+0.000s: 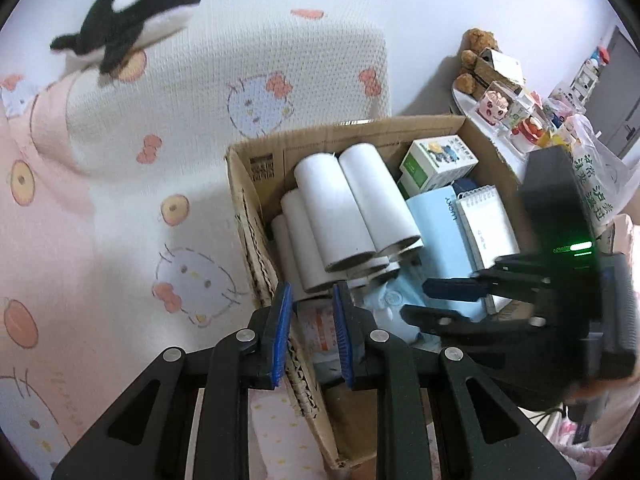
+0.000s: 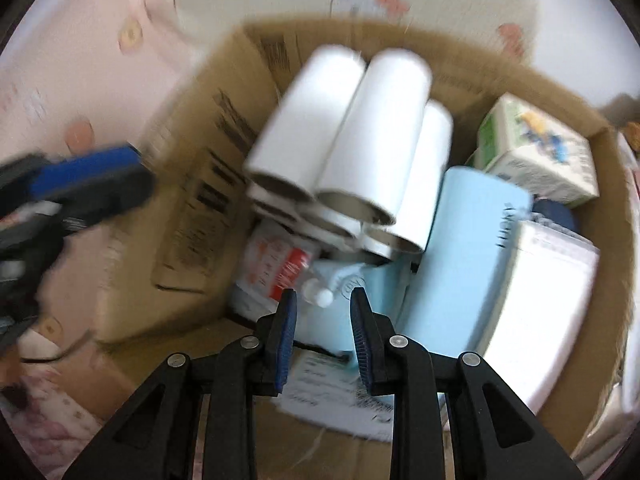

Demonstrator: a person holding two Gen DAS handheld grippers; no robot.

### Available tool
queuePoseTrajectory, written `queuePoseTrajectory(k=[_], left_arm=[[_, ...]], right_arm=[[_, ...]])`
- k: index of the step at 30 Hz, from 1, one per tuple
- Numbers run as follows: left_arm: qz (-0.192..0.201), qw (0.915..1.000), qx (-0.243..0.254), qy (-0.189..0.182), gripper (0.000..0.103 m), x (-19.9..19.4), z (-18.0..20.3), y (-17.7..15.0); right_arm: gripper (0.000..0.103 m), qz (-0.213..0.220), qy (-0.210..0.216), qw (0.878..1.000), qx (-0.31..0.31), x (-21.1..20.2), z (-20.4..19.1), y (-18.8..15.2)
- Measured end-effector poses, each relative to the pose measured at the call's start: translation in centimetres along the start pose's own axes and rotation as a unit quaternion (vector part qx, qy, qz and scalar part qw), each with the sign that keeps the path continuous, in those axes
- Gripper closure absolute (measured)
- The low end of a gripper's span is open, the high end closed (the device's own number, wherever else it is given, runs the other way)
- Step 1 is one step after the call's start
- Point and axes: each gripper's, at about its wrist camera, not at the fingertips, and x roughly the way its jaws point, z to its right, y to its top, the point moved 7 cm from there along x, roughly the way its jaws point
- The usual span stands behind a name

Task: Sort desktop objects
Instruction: 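Open the left tool to release the sachet and withdraw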

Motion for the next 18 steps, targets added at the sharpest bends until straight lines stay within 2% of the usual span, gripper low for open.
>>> queuePoseTrajectory(k=[4, 7, 9, 10, 12, 13, 14, 15, 17, 18], left_arm=[[0.015, 0.9998, 0.007, 0.004, 0.079, -0.8, 0.0, 0.4], [0.027, 0.9994, 0.018, 0.011, 0.079, -1.5, 0.0, 0.6], [0.035, 0.9985, 0.038, 0.018, 0.079, -2.2, 0.3, 0.8], [0.040, 0.9977, 0.052, 0.021, 0.079, -2.7, 0.4, 0.9], [0.051, 0.9956, 0.075, 0.027, 0.069, -4.1, 0.7, 1.4], [0.058, 0.9946, 0.081, 0.029, 0.058, -4.8, 0.8, 1.6], [0.071, 0.9931, 0.087, 0.033, 0.051, -5.9, 0.8, 1.9], [0.078, 0.9923, 0.089, 0.037, 0.050, -6.5, 0.8, 2.1], [0.093, 0.9909, 0.088, 0.042, 0.047, -7.9, 0.7, 2.5], [0.093, 0.9911, 0.087, 0.040, 0.047, -8.3, 0.6, 2.6]], right_arm=[[0.079, 0.104, 0.029, 0.992, 0.062, -4.7, -0.2, 0.3], [0.079, 0.158, 0.041, 0.981, 0.101, -6.7, -1.0, -0.1], [0.079, 0.176, 0.026, 0.978, 0.108, -7.7, -1.6, 0.4], [0.079, 0.186, 0.005, 0.977, 0.107, -8.4, -1.9, 0.2], [0.079, 0.197, -0.023, 0.975, 0.096, -9.9, -2.2, 0.3], [0.079, 0.199, -0.028, 0.975, 0.093, -10.3, -2.8, 0.0], [0.079, 0.202, -0.035, 0.975, 0.089, -10.4, -3.4, -0.2], [0.078, 0.204, -0.038, 0.974, 0.087, -9.9, -4.0, -0.4], [0.069, 0.206, -0.056, 0.973, 0.086, -10.2, -4.3, -1.1], [0.059, 0.208, -0.075, 0.971, 0.086, -10.6, -4.2, -1.5]])
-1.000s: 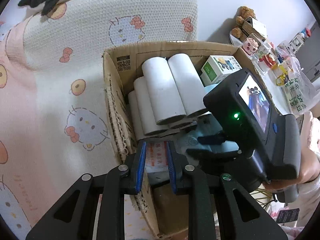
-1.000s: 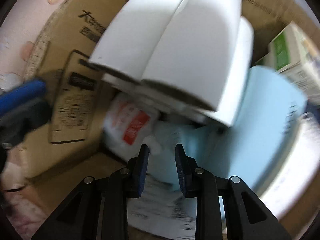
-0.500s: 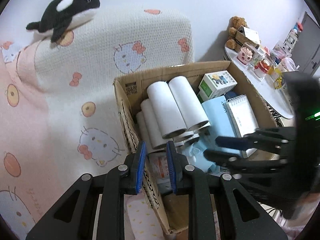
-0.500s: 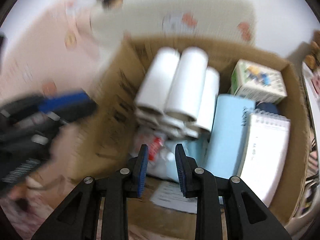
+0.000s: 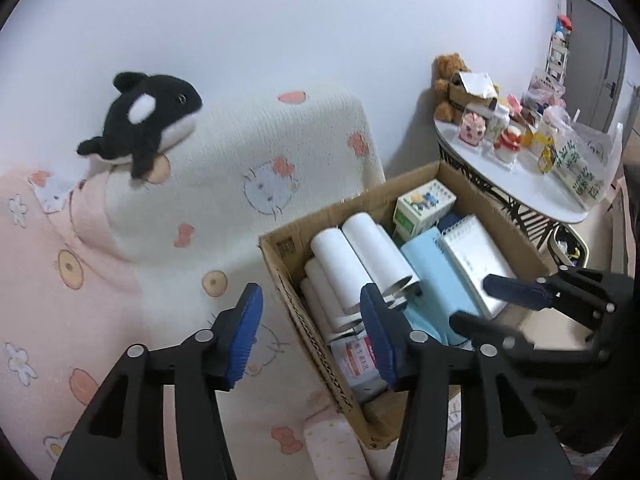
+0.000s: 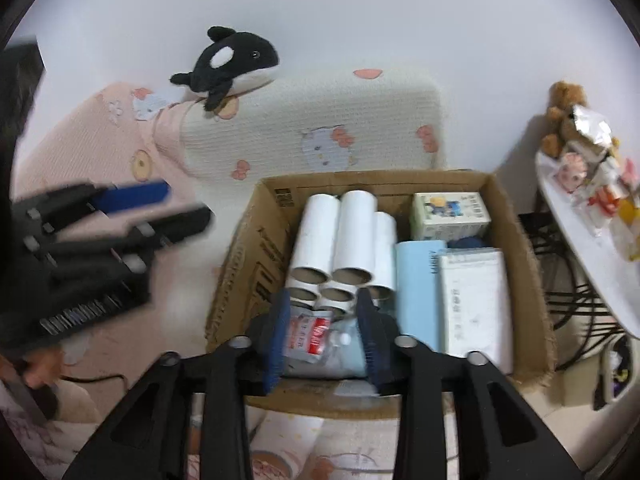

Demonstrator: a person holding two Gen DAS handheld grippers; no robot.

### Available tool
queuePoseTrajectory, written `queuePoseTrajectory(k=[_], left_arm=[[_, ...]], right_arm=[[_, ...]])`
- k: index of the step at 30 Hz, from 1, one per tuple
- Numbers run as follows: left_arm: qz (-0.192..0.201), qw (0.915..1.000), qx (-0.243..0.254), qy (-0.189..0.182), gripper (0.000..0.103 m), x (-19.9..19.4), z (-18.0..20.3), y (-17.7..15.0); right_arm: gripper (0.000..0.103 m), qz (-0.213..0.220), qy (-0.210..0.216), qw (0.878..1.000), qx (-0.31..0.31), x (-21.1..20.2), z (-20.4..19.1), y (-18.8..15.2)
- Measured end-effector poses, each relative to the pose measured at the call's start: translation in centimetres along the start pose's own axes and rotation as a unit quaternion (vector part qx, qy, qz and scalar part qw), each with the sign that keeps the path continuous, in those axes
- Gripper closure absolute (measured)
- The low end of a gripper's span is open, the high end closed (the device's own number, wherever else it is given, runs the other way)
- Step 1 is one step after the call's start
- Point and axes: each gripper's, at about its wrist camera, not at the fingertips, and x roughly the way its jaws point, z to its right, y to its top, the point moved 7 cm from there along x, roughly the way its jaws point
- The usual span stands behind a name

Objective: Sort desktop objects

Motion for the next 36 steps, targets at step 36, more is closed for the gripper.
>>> queuePoseTrajectory(k=[36], left_arm=[[0.007, 0.9977, 0.044, 0.052, 0.046, -2.2, 0.2, -2.1]], right_arm=[[0.021, 0.039, -0.122, 0.991, -0.020, -4.1, -1.2, -0.4]])
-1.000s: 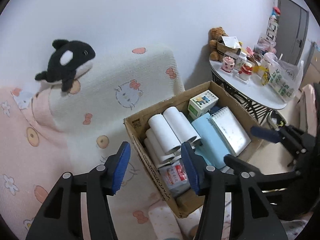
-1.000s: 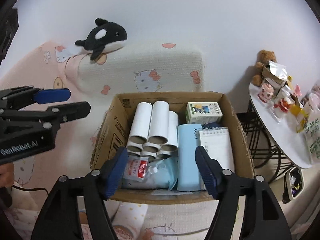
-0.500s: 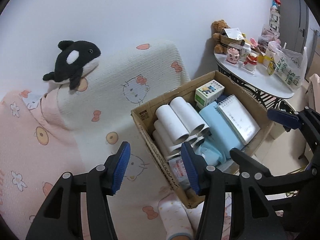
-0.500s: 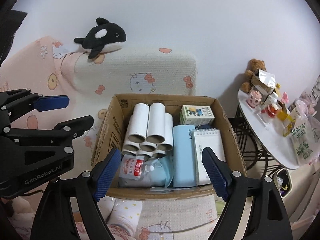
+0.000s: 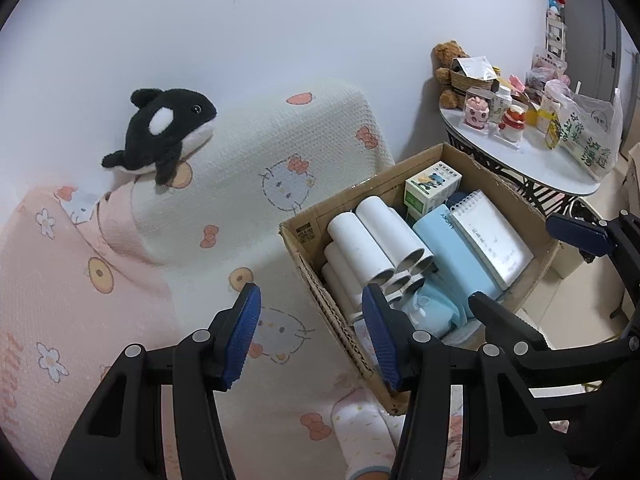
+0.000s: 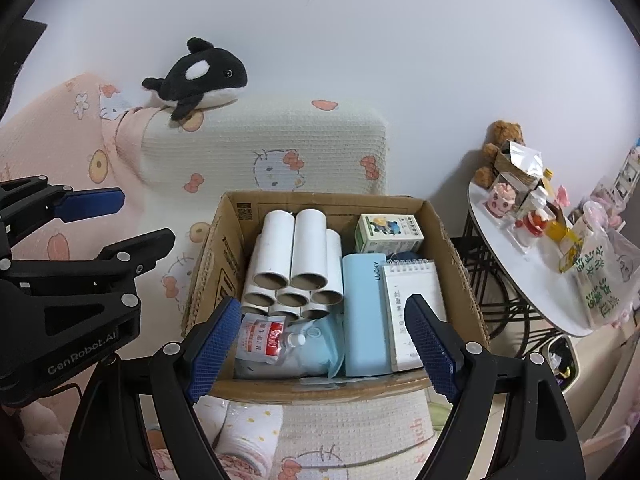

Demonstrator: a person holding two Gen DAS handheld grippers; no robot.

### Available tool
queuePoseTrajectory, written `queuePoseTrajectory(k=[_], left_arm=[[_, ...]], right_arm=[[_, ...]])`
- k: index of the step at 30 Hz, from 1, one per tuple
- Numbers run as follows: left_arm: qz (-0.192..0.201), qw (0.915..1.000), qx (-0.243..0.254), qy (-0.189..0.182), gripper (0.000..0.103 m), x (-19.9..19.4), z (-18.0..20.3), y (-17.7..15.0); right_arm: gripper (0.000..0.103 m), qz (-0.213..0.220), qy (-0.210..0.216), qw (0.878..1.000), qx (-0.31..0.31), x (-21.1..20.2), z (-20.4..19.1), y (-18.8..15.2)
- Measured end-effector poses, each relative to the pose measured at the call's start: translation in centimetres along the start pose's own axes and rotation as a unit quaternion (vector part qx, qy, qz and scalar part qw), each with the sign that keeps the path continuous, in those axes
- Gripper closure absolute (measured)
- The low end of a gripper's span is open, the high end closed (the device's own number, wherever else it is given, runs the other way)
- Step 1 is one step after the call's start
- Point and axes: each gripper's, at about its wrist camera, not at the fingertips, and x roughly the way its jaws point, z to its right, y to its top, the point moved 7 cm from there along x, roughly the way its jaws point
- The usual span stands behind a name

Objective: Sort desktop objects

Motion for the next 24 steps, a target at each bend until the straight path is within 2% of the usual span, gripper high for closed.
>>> queuePoseTrajectory(k=[11, 13, 24], left_arm=[[0.006, 0.9999, 0.008, 0.010, 0.046, -0.32, 0.14, 0.14], [0.004, 0.9999, 0.008, 0.011, 0.046, -0.26, 0.11, 0.12], [0.001, 0.9999, 0.009, 0.012, 0.046, -0.09, 0.12, 0.11]], right_arm=[[0.019, -0.001, 0.004, 1.000, 0.004, 0.15, 0.15, 0.07], [0.013, -0.001, 0.005, 1.000, 0.004, 0.17, 0.13, 0.05], [0.013, -0.003, 0.009, 1.000, 0.006, 0.14, 0.14, -0.03]])
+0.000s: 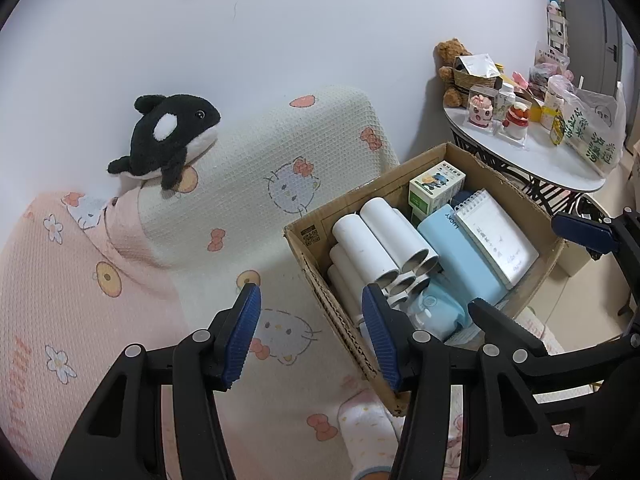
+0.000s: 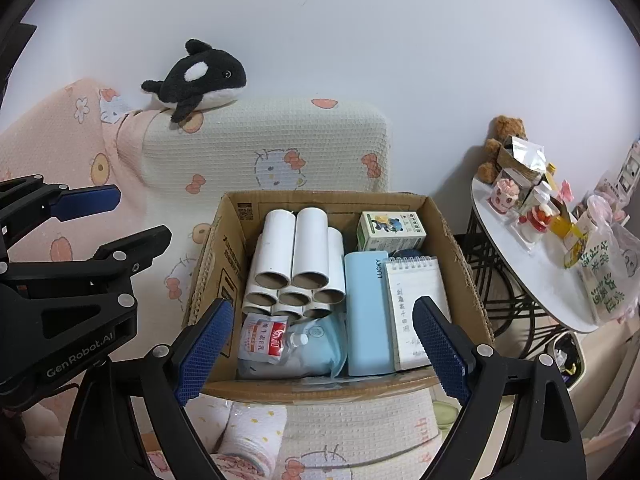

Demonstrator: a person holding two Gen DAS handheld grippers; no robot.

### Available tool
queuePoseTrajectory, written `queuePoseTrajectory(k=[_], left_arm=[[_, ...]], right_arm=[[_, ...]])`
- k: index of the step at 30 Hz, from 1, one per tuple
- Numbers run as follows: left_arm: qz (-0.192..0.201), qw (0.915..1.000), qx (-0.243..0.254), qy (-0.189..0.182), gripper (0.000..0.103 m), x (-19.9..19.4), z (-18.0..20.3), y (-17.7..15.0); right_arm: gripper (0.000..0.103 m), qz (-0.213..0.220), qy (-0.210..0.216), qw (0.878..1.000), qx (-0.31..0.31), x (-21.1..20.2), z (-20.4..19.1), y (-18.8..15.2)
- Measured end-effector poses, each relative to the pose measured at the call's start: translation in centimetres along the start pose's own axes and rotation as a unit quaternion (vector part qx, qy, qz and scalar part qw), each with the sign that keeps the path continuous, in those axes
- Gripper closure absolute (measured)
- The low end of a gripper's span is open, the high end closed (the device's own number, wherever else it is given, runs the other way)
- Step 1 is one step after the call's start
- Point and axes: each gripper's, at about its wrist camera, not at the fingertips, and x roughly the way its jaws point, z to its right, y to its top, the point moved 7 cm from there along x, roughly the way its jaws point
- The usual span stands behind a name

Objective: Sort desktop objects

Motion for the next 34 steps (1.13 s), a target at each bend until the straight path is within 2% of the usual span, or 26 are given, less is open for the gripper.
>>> queuePoseTrajectory(k=[34], left_arm=[[-0.001, 1.0000, -0.002, -0.001, 0.046, 0.18, -0.73, -0.26]], right_arm=[[0.012, -0.005, 0.006, 1.000, -0.006, 0.14, -0.85, -0.11]])
